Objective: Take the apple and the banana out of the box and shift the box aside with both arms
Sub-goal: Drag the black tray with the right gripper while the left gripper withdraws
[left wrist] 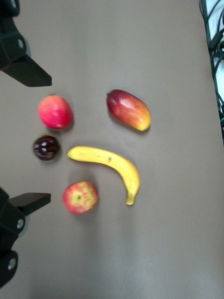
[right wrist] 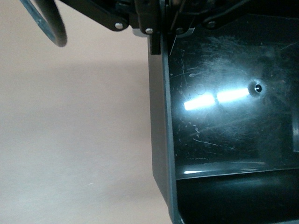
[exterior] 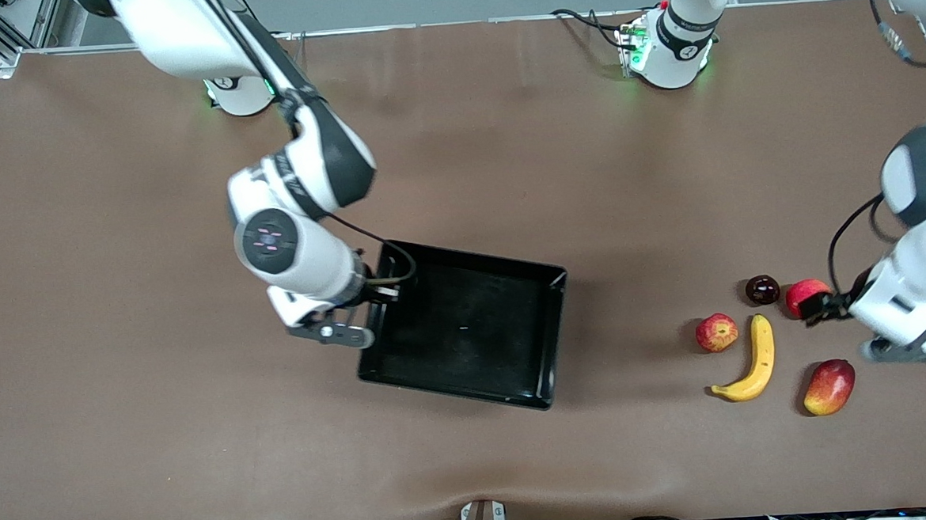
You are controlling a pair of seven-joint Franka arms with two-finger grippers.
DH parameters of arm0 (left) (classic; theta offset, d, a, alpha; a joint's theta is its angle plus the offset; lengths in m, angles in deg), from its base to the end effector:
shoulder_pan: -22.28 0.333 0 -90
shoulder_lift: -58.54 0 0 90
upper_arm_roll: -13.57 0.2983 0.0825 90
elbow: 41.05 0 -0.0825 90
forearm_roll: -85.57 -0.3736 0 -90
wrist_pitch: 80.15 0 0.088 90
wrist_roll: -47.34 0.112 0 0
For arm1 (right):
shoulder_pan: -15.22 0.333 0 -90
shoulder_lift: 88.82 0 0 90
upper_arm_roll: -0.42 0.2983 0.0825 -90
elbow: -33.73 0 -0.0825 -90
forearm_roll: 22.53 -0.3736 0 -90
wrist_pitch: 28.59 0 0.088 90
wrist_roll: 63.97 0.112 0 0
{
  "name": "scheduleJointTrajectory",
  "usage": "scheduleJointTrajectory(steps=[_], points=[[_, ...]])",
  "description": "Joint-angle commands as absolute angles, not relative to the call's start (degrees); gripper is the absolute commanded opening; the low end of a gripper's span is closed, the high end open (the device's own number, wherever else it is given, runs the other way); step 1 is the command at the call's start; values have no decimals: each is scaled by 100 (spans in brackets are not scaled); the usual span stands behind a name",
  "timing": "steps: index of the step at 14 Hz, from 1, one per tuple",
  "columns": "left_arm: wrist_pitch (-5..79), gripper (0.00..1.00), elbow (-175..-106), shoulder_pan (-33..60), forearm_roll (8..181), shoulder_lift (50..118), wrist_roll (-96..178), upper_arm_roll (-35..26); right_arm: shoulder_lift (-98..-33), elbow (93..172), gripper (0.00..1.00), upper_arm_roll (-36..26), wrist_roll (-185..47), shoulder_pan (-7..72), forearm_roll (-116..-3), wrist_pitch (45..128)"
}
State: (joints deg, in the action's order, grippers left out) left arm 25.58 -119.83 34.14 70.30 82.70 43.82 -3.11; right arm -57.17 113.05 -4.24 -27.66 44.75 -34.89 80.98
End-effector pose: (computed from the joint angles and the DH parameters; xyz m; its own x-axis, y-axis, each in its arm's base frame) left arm 0.6729 -0.0017 0.4705 0.9954 -0.0633 0.0717 -0.0529 -0.9890 -0.1383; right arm 0.6155 0.3144 0.3748 0.9609 -0.2518 -0.1155 -0.2644 -0.9580 -0.1114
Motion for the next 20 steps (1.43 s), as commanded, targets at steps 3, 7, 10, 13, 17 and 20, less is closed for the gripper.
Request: scheduleJointTrajectory(steps=[3, 7, 10, 13, 17, 20], points=[[1655, 100, -12147, 3423, 7282, 7315, 4374, -620, -6799, 12627, 0, -354, -4047, 3607, -3615, 8206], [1188, 100, -12260, 2898, 7510, 6560, 4453, -245, -6904, 12979, 0, -354, -5313, 2685, -3606, 8215], [845, 100, -12619, 2344, 8186, 6041, 4549, 519, -6870, 13207, 0, -354, -6595, 1860, -3606, 8302], [827, 100, -13121, 2131, 8196, 5592, 4558, 697, -6852, 13514, 0, -353, -7555, 1216, -3615, 8512], [739, 100, -13332, 2140, 8222, 5284, 4558, 689, -6843, 14076, 0, -354, -8864, 417, -3615, 9127], [634, 100, -13342, 2166, 8319, 5204, 4558, 732, -6843, 14560, 0, -345, -9305, 82, -3624, 9497]])
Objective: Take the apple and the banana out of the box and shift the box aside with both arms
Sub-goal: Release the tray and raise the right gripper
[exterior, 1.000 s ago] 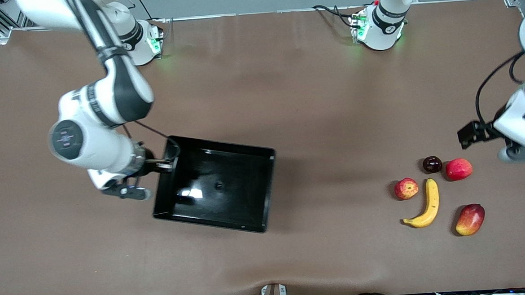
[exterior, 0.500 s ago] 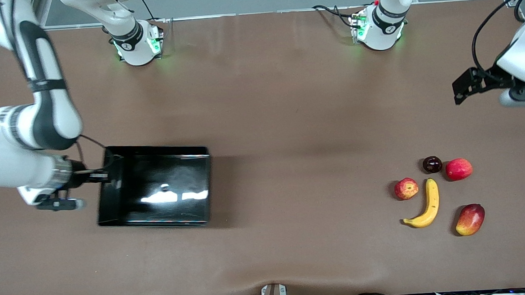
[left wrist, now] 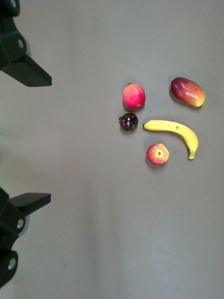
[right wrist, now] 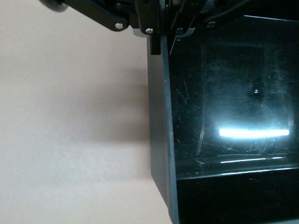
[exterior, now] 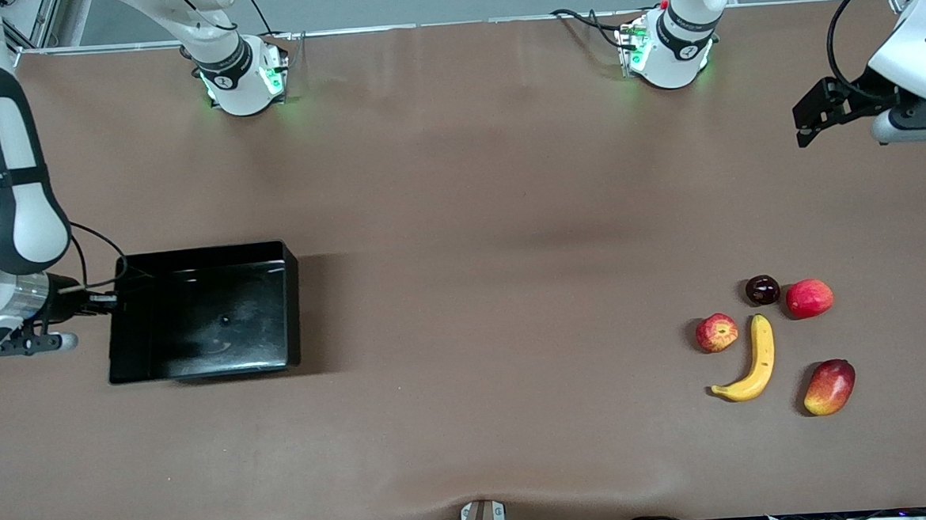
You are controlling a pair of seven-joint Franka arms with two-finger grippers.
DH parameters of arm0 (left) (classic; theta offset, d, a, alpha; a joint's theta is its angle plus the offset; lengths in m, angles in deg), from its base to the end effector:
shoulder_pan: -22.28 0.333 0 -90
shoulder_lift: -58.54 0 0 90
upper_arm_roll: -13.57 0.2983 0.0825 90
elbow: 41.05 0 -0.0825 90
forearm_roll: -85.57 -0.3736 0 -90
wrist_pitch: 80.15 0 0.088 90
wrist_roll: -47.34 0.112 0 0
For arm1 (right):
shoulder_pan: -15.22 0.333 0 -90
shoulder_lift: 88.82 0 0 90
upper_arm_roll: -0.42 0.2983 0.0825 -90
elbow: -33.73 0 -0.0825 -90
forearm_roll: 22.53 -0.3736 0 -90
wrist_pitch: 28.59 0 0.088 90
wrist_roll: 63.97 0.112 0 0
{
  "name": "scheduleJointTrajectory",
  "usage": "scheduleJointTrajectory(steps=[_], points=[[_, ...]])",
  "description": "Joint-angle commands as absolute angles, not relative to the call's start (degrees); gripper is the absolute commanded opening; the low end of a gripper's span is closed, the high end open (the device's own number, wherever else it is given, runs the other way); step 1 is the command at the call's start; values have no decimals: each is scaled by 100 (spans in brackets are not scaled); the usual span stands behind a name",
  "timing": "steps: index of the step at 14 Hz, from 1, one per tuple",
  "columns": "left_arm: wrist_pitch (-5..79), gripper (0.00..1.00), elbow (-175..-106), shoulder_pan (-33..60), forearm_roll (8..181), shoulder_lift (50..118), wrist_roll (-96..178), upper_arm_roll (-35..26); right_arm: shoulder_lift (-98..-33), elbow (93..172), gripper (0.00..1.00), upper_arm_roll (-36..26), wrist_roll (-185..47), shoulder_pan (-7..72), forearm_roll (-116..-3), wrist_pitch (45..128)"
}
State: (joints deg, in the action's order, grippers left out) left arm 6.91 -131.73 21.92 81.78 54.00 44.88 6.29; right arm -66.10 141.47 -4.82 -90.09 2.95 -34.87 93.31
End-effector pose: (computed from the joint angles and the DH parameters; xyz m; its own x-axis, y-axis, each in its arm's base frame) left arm 0.5119 -0.0637 0.6338 0.9961 -0.0868 0.0188 -0.0851 -0.9935 -0.0752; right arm 0.5762 -0.1686 0.2742 0.9962 0.0346 -0.0805 0.0194 -0.9830 -0.1823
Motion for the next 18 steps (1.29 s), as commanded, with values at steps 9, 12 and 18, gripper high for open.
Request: scheduleJointTrajectory(steps=[9, 12, 18], points=[[616, 100, -13008, 2184, 8416, 5468, 4453, 812, -6808, 15309, 87, -345, -9394, -95, -3747, 10448], [616, 100, -13008, 2193, 8355, 5477, 4444, 820, -6782, 14696, 100, -345, -9438, -60, -3738, 9914], [607, 100, -12946, 2210, 8346, 5477, 4453, 829, -6044, 11568, 100, -327, -9403, 212, -3125, 7357]])
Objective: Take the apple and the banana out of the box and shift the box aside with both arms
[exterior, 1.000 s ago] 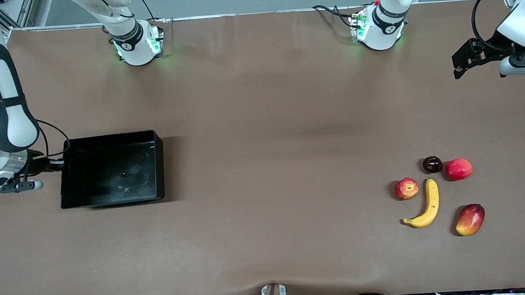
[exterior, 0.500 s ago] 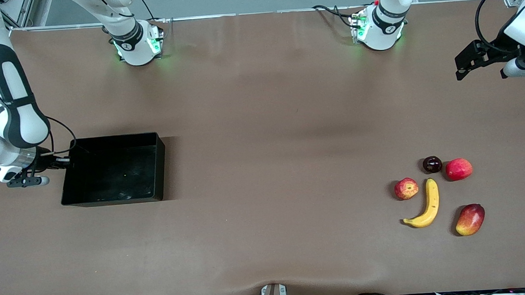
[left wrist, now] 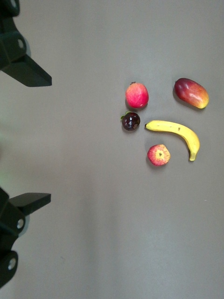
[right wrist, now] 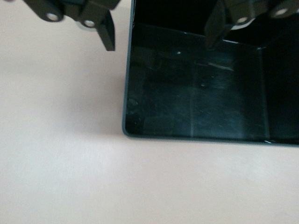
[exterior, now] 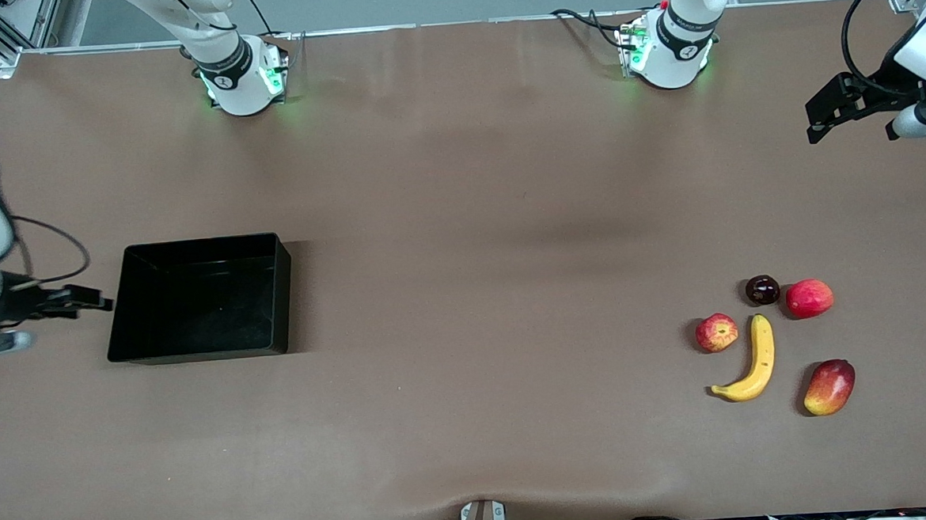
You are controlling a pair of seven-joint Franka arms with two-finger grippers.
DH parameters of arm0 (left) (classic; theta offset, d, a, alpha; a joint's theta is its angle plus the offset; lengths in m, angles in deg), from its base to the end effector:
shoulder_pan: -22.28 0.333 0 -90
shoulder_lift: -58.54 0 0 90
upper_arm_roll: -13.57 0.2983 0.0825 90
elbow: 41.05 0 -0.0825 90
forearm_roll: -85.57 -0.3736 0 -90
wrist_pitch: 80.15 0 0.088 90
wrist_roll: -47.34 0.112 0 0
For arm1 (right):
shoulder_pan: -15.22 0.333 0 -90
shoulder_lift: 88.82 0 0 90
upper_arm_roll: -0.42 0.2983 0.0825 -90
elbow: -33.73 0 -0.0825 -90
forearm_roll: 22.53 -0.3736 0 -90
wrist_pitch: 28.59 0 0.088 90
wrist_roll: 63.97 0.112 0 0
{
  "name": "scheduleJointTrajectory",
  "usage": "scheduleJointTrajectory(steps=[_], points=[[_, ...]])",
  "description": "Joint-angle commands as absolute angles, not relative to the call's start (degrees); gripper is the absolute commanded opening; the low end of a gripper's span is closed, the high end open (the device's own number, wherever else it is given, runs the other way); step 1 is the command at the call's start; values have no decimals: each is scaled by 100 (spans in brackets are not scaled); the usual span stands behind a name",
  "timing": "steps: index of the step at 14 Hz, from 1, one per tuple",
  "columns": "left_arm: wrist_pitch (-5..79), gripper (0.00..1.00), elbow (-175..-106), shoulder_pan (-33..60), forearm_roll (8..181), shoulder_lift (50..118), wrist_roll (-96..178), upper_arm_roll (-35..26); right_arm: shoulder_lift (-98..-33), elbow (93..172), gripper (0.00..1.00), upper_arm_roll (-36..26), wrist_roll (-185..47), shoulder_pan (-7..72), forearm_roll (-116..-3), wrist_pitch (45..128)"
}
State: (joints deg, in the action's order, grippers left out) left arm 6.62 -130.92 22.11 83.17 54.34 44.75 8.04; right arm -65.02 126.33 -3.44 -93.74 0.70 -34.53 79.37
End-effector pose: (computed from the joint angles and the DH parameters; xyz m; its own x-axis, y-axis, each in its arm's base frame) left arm 0.5147 -0.0485 0.6367 0.9984 -0.0518 0.0211 -0.0507 -0.9976 -0.0479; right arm 0.6124 -0.1815 0.3583 0.9904 0.1282 -0.0511 0.1146 -0.9703 -0.2132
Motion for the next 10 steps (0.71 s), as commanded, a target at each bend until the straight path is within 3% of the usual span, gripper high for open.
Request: scheduleJointTrajectory(steps=[1, 4, 7, 10], points=[[607, 100, -12946, 2210, 8346, 5477, 4444, 829, -6043, 11312, 100, -327, -9403, 422, -2731, 7197], [581, 100, -12938, 2245, 8354, 5477, 4453, 829, -6113, 10591, 100, -318, -9298, 1037, -1857, 6855], [581, 100, -12929, 2254, 8354, 5477, 4453, 829, -6289, 10115, 100, -274, -7940, 1249, -2399, 6021], [581, 100, -12929, 2254, 8354, 5468, 4462, 829, -6876, 10157, 100, -310, -6349, 1461, -2534, 5264]])
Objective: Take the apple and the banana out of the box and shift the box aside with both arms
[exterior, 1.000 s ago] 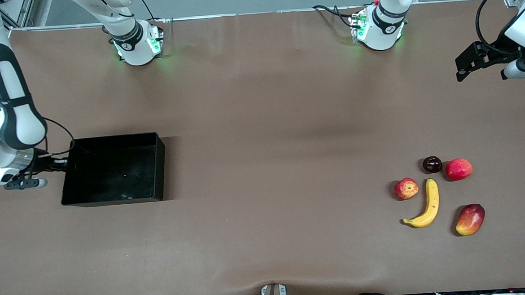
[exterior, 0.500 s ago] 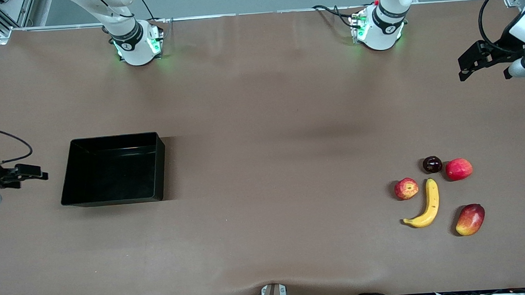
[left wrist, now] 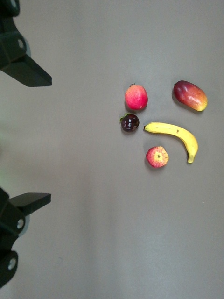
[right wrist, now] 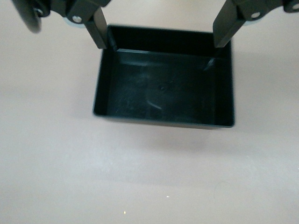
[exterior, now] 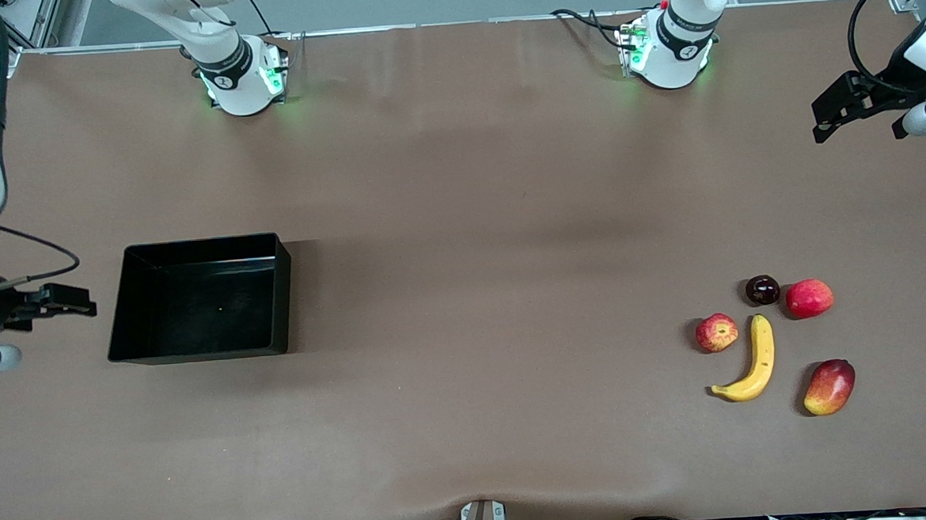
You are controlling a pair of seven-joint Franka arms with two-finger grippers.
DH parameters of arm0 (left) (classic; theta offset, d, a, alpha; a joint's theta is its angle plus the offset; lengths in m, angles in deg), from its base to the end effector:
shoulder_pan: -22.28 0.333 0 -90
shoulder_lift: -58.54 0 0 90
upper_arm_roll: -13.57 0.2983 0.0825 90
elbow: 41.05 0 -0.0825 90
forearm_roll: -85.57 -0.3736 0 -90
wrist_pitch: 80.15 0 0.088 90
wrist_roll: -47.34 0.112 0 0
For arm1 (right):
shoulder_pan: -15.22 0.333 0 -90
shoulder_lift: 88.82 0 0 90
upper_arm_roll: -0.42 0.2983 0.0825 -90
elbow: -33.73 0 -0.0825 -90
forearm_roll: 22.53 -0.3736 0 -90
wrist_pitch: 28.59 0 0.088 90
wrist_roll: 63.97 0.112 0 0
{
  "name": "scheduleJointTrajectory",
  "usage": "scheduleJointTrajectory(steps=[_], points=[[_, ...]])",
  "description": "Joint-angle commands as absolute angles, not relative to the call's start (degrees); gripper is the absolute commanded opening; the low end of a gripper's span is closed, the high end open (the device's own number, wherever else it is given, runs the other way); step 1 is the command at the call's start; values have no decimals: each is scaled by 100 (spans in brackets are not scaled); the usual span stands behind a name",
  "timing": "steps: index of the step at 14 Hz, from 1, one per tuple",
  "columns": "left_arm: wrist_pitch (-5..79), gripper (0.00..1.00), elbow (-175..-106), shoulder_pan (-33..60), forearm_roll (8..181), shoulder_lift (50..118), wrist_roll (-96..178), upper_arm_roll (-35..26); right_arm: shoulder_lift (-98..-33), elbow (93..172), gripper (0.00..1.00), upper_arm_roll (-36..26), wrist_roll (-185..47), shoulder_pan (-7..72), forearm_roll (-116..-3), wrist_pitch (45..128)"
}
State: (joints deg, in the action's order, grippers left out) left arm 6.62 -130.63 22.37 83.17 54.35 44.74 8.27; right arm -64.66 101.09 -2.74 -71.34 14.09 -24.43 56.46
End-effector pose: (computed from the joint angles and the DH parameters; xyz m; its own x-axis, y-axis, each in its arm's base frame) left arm 0.5151 -0.0440 0.6389 0.9987 -0.0431 0.0260 -0.0419 -0.9980 -0.0474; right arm 0.6467 -0.0371 0.5231 0.9922 0.0593 -0.1098 0.0569 -0.9981 -0.0249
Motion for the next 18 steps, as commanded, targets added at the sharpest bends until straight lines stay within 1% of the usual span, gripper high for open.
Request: scheduleJointTrajectory(steps=[1, 3, 5, 6, 8, 9, 10, 12, 14, 15, 18], points=[[581, 100, -12937, 2254, 8354, 5468, 4462, 829, -7087, 10228, 100, -318, -5935, 1513, -2508, 5088], [581, 100, -12929, 2298, 8354, 5468, 4470, 829, -7526, 10421, 100, -318, -5807, 1479, -2533, 4719], [563, 100, -12929, 2298, 8354, 5459, 4479, 829, -8184, 11103, 100, -327, -5843, 1531, -2516, 4638], [537, 100, -12929, 2298, 8363, 5468, 4479, 829, -8519, 11534, 100, -318, -5843, 1531, -2507, 4760], [528, 100, -12929, 2307, 8363, 5459, 4479, 829, -9169, 12517, 100, -318, -5843, 1531, -2455, 5399], [528, 100, -12929, 2307, 8363, 5459, 4488, 829, -9329, 12792, 100, -301, -5852, 1566, -2307, 5507], [528, 100, -12929, 2307, 8355, 5459, 4488, 829, -9374, 12899, 100, -249, -5843, 1662, -2149, 5612], [528, 100, -12920, 2333, 8354, 5468, 4488, 829, -9331, 12787, 100, -257, -5843, 1680, -2182, 5736], [528, 100, -12911, 2333, 8363, 5459, 4488, 829, -9156, 12305, 100, -283, -5842, 1593, -2138, 5728], [528, 100, -12920, 2333, 8415, 5459, 4479, 829, -9068, 12207, 100, -275, -5852, 1584, -2164, 5745], [511, 100, -12920, 2325, 8425, 5468, 4453, 829, -9093, 12232, 100, -257, -5843, 1628, -2121, 5780]])
